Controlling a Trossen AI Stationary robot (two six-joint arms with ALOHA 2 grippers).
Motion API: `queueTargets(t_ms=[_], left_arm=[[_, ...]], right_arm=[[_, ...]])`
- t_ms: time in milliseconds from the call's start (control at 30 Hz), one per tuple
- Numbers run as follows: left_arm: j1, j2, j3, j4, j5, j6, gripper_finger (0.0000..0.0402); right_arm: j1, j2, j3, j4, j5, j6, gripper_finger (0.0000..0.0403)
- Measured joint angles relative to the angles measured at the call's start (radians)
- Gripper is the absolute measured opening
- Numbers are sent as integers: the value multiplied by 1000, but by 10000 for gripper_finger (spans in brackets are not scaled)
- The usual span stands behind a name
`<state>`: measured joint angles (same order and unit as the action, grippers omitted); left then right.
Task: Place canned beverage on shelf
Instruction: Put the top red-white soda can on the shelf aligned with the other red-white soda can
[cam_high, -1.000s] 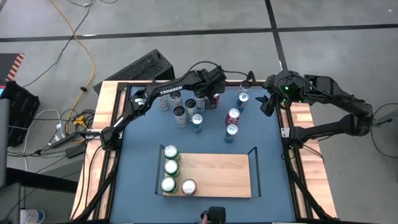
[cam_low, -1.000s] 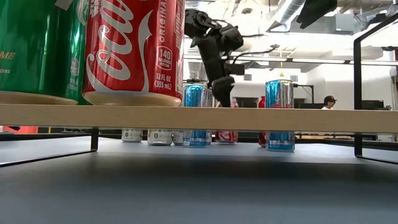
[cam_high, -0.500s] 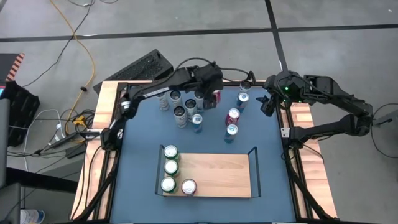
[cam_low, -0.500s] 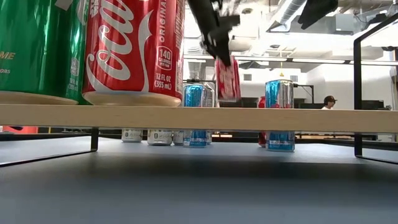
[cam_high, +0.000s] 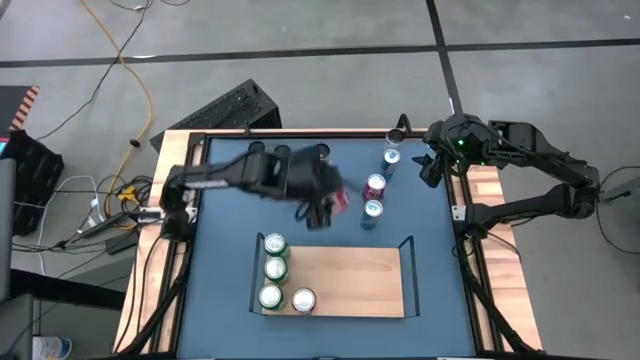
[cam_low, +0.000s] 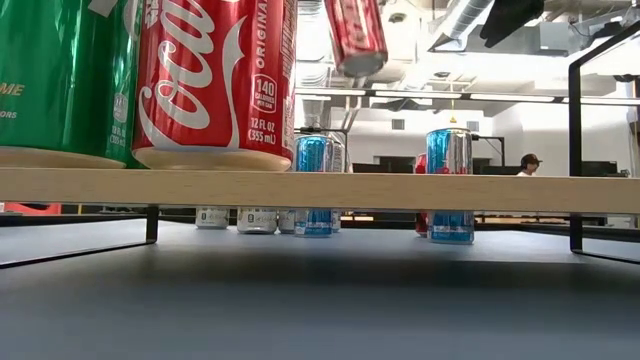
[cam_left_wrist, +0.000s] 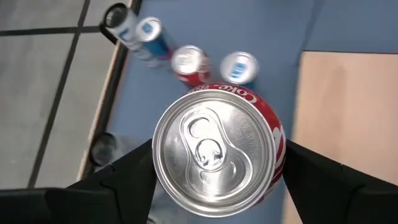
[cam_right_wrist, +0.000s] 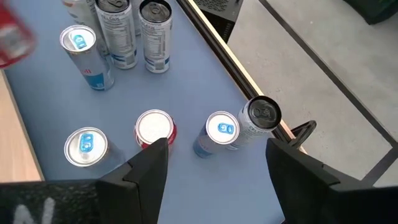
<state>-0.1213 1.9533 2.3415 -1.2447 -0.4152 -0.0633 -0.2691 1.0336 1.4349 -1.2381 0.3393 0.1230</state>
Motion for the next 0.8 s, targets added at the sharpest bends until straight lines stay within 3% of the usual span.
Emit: queueTargets(t_ms=[133, 267, 500, 800], left_arm=[[-122, -3, -51, -41, -86, -120, 283], [-201, 2, -144, -51, -104, -259, 283], [-248, 1, -265, -10, -106, -365, 283], [-287, 1, -334, 35, -63, -464, 284]], right_arm=[[0, 0, 0, 0, 0, 0, 256], [0, 0, 0, 0, 0, 0, 256], [0, 0, 0, 0, 0, -1, 256], [0, 0, 0, 0, 0, -30, 256]])
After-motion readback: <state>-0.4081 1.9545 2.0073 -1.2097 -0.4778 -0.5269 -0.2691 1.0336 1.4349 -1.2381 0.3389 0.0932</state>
